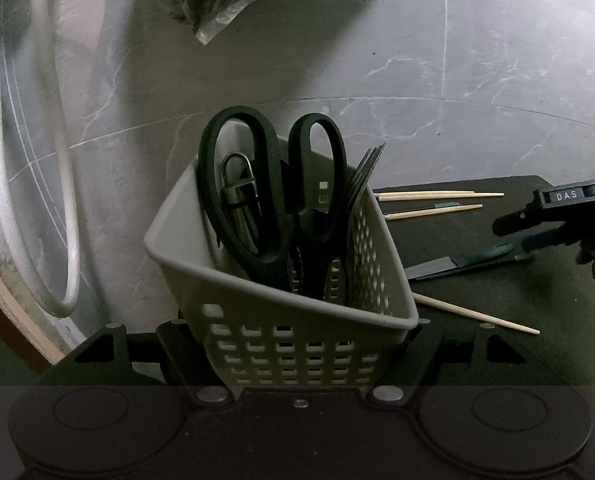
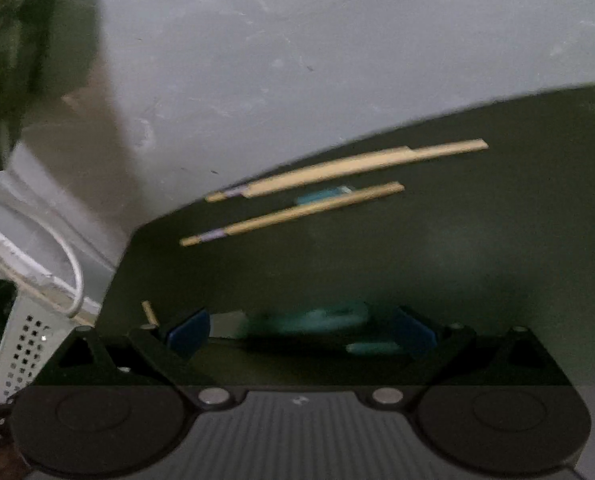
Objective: Organize utensils
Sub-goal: 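Lower the open right gripper over the chopsticks and grasp one chopstick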
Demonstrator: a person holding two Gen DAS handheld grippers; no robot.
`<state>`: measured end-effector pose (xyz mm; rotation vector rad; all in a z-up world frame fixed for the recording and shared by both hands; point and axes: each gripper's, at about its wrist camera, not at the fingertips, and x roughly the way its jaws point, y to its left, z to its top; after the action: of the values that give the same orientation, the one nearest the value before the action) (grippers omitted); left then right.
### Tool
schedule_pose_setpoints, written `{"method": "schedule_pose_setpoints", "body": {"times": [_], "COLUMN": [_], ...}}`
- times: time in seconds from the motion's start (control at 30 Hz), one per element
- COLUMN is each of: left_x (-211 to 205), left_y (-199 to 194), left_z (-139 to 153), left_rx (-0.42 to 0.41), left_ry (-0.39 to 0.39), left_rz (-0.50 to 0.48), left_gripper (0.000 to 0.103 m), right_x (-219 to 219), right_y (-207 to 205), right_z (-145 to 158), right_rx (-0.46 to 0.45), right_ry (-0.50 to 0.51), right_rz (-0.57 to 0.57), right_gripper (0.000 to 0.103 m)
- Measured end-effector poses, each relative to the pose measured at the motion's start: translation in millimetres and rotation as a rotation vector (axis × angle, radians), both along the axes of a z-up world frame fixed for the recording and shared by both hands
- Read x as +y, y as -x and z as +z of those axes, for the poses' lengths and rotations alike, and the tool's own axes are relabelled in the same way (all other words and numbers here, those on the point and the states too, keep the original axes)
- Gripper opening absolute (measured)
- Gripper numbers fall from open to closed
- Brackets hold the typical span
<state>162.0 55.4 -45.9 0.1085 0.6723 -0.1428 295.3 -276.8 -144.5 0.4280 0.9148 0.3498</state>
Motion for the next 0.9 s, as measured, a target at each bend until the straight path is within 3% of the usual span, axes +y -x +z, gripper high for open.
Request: {"method": "schedule_pose_setpoints", "body": {"times": [0.43,0.7,0.8,0.9], "left_x": [1.3,2.1,2.1,2.1], "left_y": [-0.7,-0.8,-0.9,-0.8], "left_z": [0.0,0.1,-0.2,0.0], "left_rx": [-0.002,-0.003,-0.003,-0.003], "left_ry": [0.001,0.003,0.003,0.004], "left_rz": [-0.006,-0.011,-0.012,-0.011], "left_gripper": [0.077,0.077,0.077,0.077], "right_x": [28.2,23.8,27.3,35.8], "right_y": [42.8,53.5,61.5,69.2], "right_z": [1.9,8.0,8.2,8.7], "right_rx": [0.022,0.016,0.002,-0.028], "right_ry": [-0.034,0.120,0.209,0.277], "right_rz": [0.076,0.125,0.181,0.239], "right_gripper": [0.097,0.077,0.063,0.041]}}
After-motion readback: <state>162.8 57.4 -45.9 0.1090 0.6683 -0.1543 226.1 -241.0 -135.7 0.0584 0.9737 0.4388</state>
